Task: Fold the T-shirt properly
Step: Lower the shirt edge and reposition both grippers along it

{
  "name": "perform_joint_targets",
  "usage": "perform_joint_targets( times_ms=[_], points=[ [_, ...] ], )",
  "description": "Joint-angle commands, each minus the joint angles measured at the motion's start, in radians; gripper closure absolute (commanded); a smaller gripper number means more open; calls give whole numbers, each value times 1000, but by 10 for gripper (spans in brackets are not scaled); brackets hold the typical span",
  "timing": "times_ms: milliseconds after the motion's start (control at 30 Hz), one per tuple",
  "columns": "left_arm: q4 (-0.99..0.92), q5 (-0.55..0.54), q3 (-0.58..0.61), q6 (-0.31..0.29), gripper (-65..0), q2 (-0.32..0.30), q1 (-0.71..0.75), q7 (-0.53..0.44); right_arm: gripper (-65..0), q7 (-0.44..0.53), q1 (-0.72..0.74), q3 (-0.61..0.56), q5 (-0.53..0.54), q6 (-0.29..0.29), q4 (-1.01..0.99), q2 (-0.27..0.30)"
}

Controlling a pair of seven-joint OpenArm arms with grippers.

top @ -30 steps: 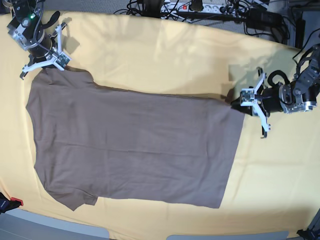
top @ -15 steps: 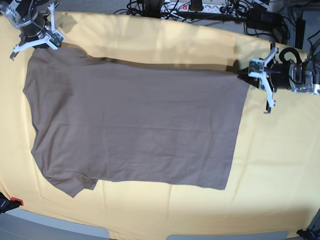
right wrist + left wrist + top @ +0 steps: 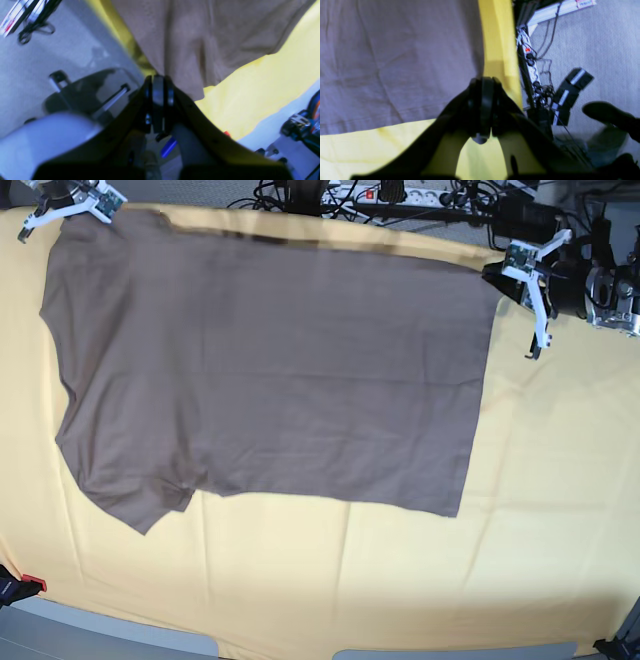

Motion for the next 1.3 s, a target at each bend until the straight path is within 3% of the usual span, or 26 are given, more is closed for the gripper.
perform_joint_targets(
  times_ms=[0, 133, 400, 567, 800, 867, 1000, 1267],
  points=[
    [21, -9, -12, -1, 0, -43, -3, -14, 0, -8, -21, 9, 7, -6, 14, 9],
    [56, -9, -12, -1, 0, -94, 5, -14, 0, -12, -29, 9, 48, 23, 14, 9],
    [59, -9, -13, -1, 0, -73, -8, -11, 0, 19, 58, 9, 48, 15, 14, 11],
    [59, -9, -13, -1, 0, 2, -72, 1, 0, 158, 161, 9, 59, 64, 14, 11],
    [41, -8, -13, 0, 0, 137, -112, 119, 0, 194, 344, 9, 60, 83, -59, 11],
    [29, 0, -13, 30, 0, 165, -112, 125, 0, 212, 395, 9, 98, 91, -105, 11],
    [-19, 48, -13, 79, 0, 216, -112, 125, 0, 214, 492, 9, 194, 178, -203, 11],
    [-106, 90, -13, 179, 0, 249, -114, 126, 0, 211, 603, 9, 240, 216, -325, 11]
  ],
)
